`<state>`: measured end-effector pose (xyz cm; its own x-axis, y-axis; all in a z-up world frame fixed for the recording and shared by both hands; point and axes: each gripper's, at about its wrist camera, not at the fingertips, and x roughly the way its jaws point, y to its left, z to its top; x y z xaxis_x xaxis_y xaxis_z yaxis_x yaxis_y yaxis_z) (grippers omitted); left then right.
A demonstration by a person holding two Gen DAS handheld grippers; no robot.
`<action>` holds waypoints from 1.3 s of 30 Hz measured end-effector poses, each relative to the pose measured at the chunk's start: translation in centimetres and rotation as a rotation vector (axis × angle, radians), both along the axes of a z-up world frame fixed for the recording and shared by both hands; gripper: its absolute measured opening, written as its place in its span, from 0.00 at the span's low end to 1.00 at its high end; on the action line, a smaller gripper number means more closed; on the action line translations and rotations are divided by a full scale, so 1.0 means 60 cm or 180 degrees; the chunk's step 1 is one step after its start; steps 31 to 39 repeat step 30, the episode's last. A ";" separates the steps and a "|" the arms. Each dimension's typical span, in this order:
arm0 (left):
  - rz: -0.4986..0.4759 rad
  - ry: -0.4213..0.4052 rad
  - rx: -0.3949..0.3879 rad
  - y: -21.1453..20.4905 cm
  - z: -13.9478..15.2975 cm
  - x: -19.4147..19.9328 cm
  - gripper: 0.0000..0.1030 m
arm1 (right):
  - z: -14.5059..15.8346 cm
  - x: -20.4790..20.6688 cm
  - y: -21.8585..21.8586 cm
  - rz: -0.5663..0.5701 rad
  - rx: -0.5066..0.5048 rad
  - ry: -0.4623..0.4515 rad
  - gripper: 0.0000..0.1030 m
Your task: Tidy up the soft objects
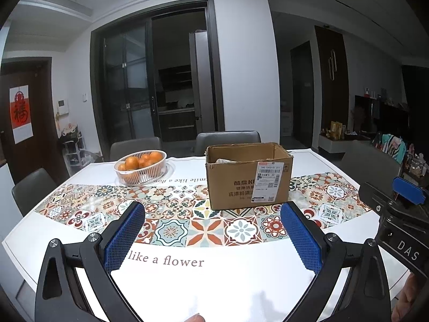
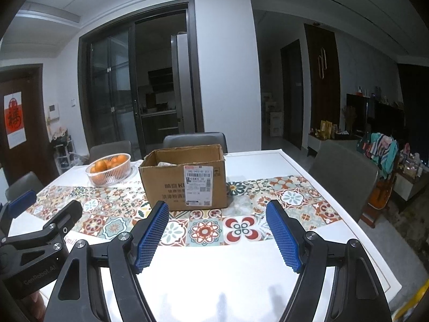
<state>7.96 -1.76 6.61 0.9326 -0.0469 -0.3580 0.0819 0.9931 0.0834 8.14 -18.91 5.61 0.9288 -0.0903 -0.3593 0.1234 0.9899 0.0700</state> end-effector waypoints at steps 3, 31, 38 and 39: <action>-0.0004 0.0009 -0.0010 0.000 0.000 -0.001 1.00 | -0.001 -0.001 0.000 0.0014 0.0011 0.0008 0.74; -0.0023 0.0065 0.0024 0.001 -0.013 0.003 1.00 | -0.015 -0.004 0.000 -0.0015 0.0043 0.0085 0.74; -0.0023 0.0065 0.0024 0.001 -0.013 0.003 1.00 | -0.015 -0.004 0.000 -0.0015 0.0043 0.0085 0.74; -0.0023 0.0065 0.0024 0.001 -0.013 0.003 1.00 | -0.015 -0.004 0.000 -0.0015 0.0043 0.0085 0.74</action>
